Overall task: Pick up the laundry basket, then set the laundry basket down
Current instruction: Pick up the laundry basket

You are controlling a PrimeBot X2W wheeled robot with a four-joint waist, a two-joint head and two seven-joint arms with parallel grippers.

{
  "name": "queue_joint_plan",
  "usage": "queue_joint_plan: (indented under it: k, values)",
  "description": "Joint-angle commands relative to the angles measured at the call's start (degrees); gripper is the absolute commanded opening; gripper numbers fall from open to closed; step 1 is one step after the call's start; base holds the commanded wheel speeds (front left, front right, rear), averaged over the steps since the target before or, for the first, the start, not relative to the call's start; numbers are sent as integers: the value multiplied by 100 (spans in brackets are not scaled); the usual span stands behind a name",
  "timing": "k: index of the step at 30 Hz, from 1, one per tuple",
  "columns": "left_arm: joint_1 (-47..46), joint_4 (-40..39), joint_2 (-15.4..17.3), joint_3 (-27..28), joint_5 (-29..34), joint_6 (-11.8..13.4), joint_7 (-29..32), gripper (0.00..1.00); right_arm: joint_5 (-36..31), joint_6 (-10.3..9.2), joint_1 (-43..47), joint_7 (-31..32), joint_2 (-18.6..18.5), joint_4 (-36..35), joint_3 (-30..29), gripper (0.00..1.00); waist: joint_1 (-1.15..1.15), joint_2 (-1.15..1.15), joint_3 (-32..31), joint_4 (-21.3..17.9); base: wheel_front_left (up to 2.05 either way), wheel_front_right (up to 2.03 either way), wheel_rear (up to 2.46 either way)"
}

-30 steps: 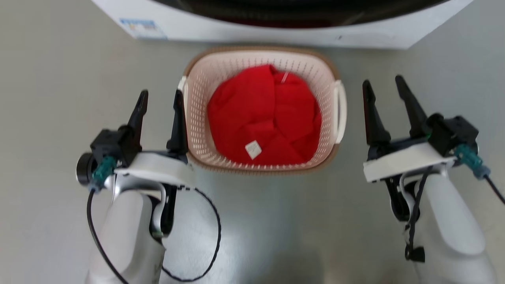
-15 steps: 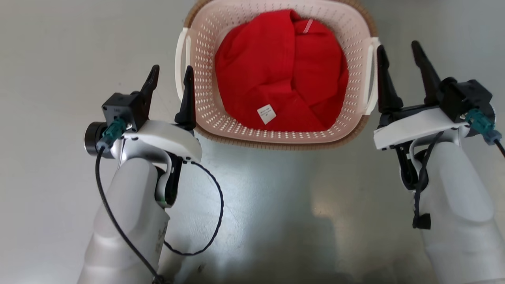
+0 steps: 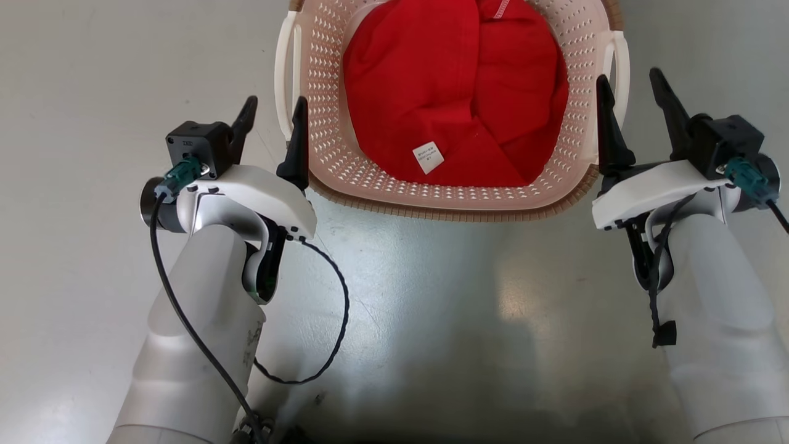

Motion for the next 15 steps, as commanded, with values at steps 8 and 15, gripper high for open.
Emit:
queue_joint_plan:
  k: [8, 15]
  values:
    - [-320, 582, 139, 145, -110, -179, -29, 100, -69, 41, -62, -54, 113, 133, 87, 100, 0, 0, 265, 2, 0, 0, 0]
    - [-542, 794, 139, 134, -218, -108, -29, 100, -139, 41, -119, -54, 113, 164, 63, 100, 0, 0, 429, 53, 0, 0, 0]
